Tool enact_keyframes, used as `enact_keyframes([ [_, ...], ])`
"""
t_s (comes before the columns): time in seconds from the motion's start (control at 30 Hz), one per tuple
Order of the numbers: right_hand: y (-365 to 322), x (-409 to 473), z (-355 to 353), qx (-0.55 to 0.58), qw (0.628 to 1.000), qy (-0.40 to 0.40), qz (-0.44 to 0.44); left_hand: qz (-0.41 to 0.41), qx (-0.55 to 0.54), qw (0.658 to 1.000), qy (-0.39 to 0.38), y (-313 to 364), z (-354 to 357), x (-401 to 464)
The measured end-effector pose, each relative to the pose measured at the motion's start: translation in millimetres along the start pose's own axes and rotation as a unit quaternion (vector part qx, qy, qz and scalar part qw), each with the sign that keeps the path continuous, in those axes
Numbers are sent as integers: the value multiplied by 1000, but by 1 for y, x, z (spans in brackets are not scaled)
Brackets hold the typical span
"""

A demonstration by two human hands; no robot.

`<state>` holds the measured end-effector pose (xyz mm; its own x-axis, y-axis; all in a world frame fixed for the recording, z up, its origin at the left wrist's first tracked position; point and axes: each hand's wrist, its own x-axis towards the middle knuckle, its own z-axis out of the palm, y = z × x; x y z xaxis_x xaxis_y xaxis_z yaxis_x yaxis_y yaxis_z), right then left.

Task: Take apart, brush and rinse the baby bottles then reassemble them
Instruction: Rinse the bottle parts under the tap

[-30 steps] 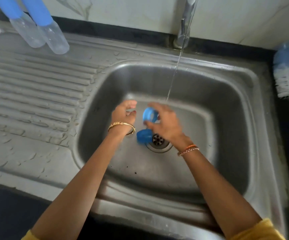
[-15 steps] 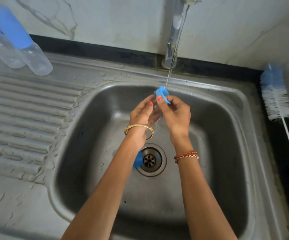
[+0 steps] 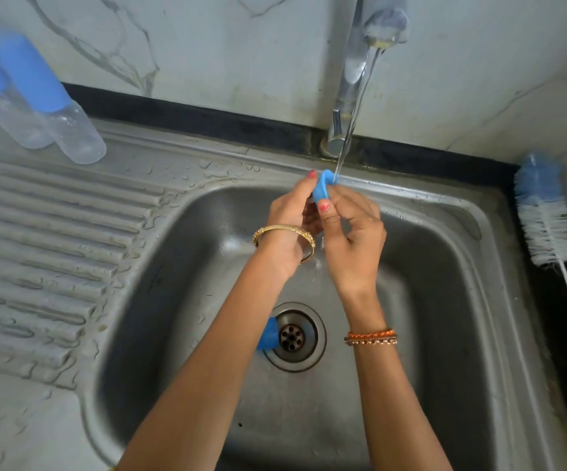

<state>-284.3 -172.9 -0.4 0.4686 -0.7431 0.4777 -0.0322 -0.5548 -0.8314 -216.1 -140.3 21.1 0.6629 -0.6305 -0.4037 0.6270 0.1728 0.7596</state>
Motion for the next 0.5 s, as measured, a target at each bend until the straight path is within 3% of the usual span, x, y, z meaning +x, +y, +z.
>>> enact_keyframes([
  [0.1,10,-1,-10,-121,984,-23,-126,-56,-7,997,44,6,8,8],
  [0.2,24,10,-32,-219,936,-63,-268,-101,5,992,72,11,7,5],
  [0.27,30,18,-42,-269,907,-76,-315,-123,6,991,61,8,6,2],
  [0.33,30,19,-40,-275,920,-64,-272,-100,-12,993,62,5,10,2],
  [0.4,23,15,-29,-217,958,-48,-181,-35,-21,997,67,5,19,4],
  [0.5,12,7,-18,-87,991,-47,-90,86,80,992,43,4,24,9],
])
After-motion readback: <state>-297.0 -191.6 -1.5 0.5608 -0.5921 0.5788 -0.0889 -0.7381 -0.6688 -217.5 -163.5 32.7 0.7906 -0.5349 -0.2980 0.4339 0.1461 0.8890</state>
